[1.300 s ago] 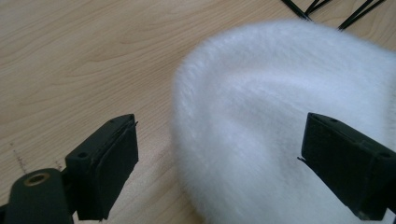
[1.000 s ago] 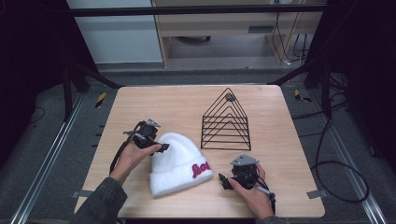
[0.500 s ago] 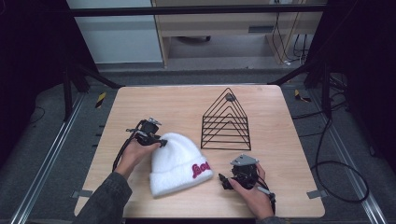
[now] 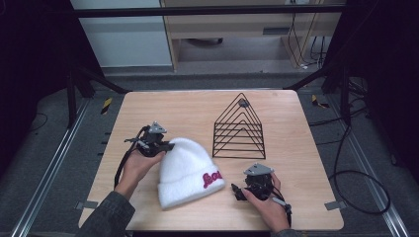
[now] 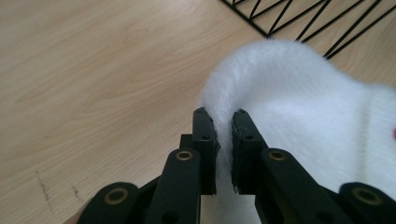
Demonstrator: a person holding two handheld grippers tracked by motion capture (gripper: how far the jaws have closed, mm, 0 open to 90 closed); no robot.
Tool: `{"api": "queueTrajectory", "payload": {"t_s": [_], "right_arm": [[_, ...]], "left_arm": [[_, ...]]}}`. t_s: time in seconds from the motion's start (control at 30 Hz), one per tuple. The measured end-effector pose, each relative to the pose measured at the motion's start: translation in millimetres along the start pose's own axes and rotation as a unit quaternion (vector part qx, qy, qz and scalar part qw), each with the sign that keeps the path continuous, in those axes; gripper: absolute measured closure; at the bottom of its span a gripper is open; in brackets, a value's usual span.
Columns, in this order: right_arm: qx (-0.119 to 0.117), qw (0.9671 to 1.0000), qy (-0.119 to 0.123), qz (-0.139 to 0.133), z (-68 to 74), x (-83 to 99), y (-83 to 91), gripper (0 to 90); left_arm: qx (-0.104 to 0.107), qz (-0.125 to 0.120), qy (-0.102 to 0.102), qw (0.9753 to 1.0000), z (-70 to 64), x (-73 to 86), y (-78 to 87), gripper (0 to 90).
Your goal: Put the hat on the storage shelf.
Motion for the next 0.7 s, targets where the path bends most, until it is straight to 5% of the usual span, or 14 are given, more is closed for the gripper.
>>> {"api": "queueTrajectory", "payload": {"t_s": [0.3,0.47,0.7], "right_arm": [[0.002,1.0,-0.001,0.0,0.0,0.3,0.2,8.9],[0.002,1.0,-0.001,0.0,0.0,0.3,0.2,8.9],[0.001,1.0,-0.002,0.0,0.2,0.2,0.2,8.9]], "left_arm": [[-0.013,-0.063,-0.052,0.9966,-35.8,-16.6,49.0,82.3],[-0.02,-0.091,-0.09,0.9916,-57.7,-32.4,81.8,82.5],[-0.019,-0.115,-0.109,0.9871,-70.6,-43.5,110.6,82.6]]}}
Point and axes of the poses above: each handheld gripper's, and its own axes: y roughly backward along the jaws, x roughly out of its underside, z roughly to its left, the point moved 7 cm from there along -y, roughly forward along the jaws, and after that the axes turned 13 degrees about z, right-handed, at the moved point
